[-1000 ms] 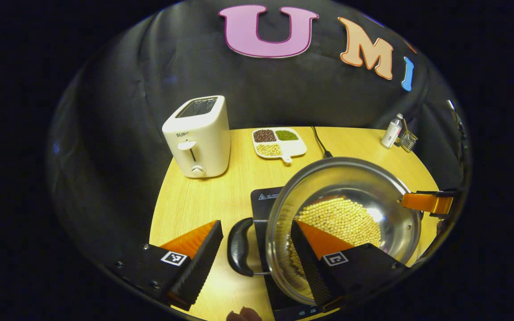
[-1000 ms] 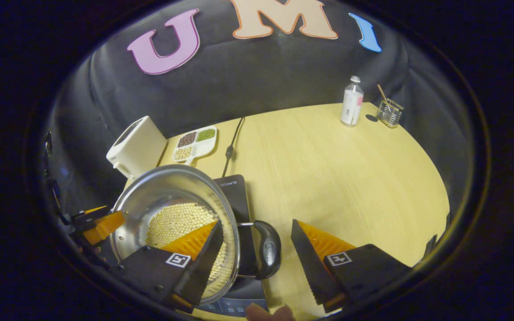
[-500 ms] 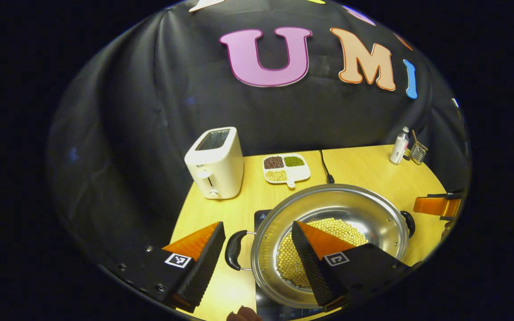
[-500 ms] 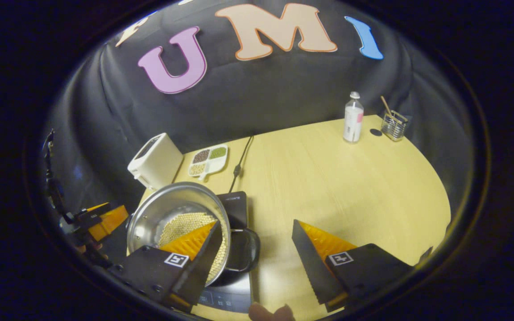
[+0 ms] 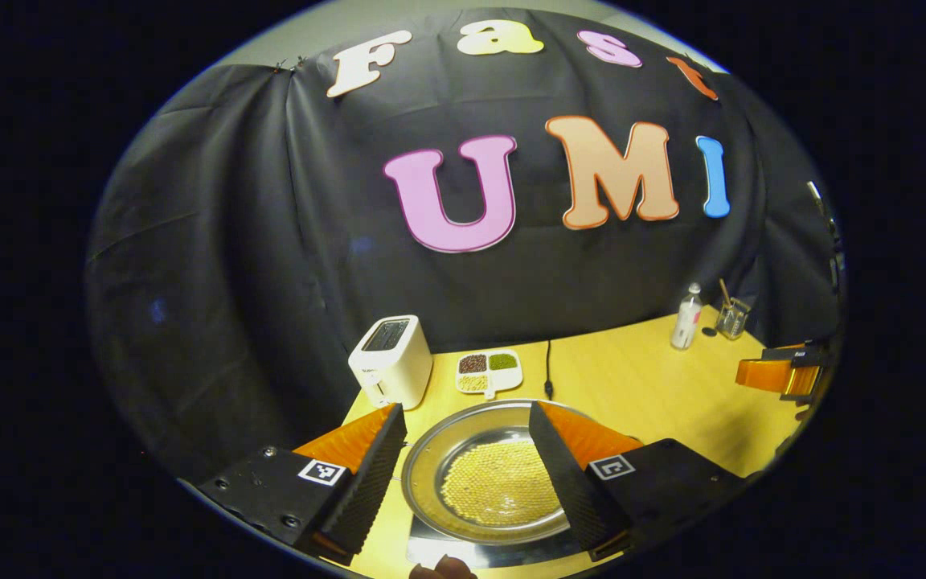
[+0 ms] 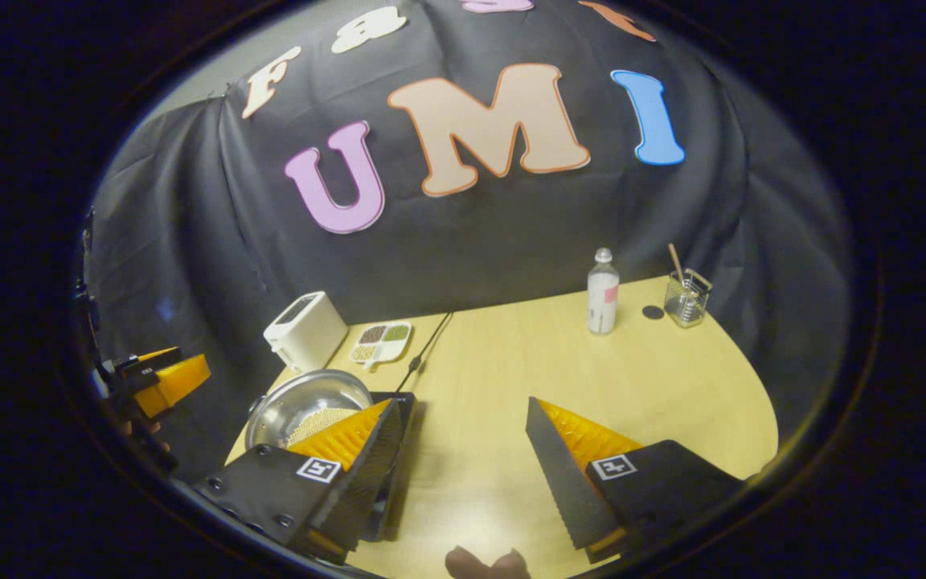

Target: First push the handle of the pot to place it horizontally, then grasp the pot with both hands and set it on the induction cooktop.

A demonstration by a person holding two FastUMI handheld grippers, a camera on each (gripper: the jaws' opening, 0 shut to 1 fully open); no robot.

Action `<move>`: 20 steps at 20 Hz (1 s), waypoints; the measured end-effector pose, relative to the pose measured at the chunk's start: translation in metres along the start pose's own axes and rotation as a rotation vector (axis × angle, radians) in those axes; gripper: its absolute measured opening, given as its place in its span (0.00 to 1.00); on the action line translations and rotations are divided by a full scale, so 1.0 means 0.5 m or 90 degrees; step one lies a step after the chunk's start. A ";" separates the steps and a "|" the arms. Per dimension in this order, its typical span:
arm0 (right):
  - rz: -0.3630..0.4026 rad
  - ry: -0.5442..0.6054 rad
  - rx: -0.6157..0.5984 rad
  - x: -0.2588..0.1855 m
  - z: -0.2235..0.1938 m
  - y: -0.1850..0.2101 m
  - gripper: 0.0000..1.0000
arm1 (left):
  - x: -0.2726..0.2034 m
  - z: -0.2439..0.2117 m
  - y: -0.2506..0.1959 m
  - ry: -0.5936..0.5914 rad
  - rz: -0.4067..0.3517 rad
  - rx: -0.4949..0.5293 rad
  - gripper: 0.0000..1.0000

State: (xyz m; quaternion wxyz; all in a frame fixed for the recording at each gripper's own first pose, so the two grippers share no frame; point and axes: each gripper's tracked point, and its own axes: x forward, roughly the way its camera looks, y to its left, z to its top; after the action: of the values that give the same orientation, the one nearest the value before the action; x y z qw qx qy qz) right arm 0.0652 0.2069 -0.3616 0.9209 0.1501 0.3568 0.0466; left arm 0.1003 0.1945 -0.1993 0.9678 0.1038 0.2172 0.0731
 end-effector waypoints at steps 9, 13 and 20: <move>0.007 -0.125 -0.046 -0.196 0.148 -0.128 0.93 | -0.185 0.179 -0.158 -0.131 -0.002 -0.003 0.94; -0.010 -0.203 -0.049 -0.297 0.237 -0.141 0.93 | -0.250 0.258 -0.207 -0.191 -0.036 -0.016 0.96; -0.010 -0.318 -0.076 -0.491 0.341 -0.080 0.96 | -0.372 0.309 -0.205 -0.262 -0.069 -0.044 0.96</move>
State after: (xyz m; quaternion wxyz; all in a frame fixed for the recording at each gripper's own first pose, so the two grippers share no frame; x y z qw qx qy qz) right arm -0.0033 0.0802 -0.0968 0.9880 0.0993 0.1159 0.0217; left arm 0.0109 0.0344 -0.0110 0.9973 0.0716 0.0173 0.0058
